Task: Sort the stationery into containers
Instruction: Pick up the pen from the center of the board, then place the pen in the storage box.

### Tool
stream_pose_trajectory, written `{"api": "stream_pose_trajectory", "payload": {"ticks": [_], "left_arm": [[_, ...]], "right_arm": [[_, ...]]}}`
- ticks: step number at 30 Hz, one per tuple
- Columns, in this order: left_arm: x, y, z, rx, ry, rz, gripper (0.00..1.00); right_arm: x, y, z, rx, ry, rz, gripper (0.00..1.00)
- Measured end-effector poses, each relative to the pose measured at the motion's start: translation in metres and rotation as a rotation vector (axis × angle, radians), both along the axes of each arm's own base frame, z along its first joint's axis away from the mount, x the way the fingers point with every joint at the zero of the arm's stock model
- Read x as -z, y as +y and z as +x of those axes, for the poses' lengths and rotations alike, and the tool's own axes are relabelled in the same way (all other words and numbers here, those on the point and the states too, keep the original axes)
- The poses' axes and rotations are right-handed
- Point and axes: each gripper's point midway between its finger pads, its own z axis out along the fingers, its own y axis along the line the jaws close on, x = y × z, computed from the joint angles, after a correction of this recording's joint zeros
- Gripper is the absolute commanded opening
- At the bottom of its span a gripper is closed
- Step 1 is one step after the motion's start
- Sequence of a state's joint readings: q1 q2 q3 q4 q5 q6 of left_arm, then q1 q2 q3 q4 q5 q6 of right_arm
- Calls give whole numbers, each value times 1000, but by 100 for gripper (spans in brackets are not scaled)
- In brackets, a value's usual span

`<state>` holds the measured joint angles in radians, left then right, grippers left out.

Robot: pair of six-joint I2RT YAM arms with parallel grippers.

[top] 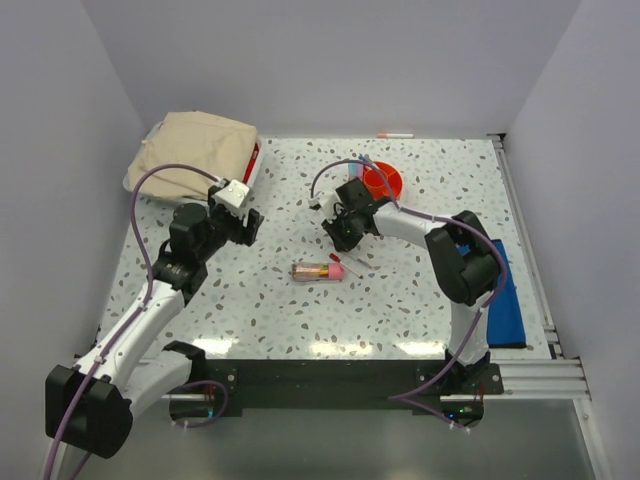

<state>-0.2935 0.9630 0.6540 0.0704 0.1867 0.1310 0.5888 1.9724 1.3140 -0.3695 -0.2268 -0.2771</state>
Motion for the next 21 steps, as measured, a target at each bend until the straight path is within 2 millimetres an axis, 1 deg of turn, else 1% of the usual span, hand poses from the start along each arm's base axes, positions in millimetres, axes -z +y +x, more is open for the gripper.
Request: {"api": "stream_pose_trajectory", "payload": {"ticks": [3,6,8,9,10,11,13,14,15,16,18,19,20,21], "left_arm": [[1,0,0,2,2,1,70],[3,-2,0,9,8,3,70],[5,-3,1,16,14,5,70],[7,-3,1,21,17,9,70],[9,-5,2,27,22,11,70],[10,-6,3,32,27,11,70],[12,-9,5,43,33,10,70],[11,-10,7,49,33,9,70],[9,-12,9,54,32,7,70],[8,-14,12,61,29,5,70],[5,-18,17,73,24,0,70],[4,-20,19,82,23,-2,70],[4,-22,21,91,23,-5,71],[3,-24,24,98,23,-7,75]], "right_arm": [[-1,1,-1,-4,6,4,0],[-5,2,-9,-12,38,15,0],[-17,3,-13,-17,50,32,0],[-29,6,-13,-20,48,52,0],[-47,10,-8,-19,31,86,0],[-69,15,-3,-20,4,131,0],[-125,22,15,-6,-73,255,0],[-159,27,24,-5,-132,333,0],[-190,17,41,35,-196,404,0],[-218,6,53,70,-259,466,0],[-263,-18,74,138,-383,561,0],[-282,-35,84,181,-448,598,0],[-296,-51,93,221,-511,628,0],[-304,-64,100,256,-565,647,0]]}}
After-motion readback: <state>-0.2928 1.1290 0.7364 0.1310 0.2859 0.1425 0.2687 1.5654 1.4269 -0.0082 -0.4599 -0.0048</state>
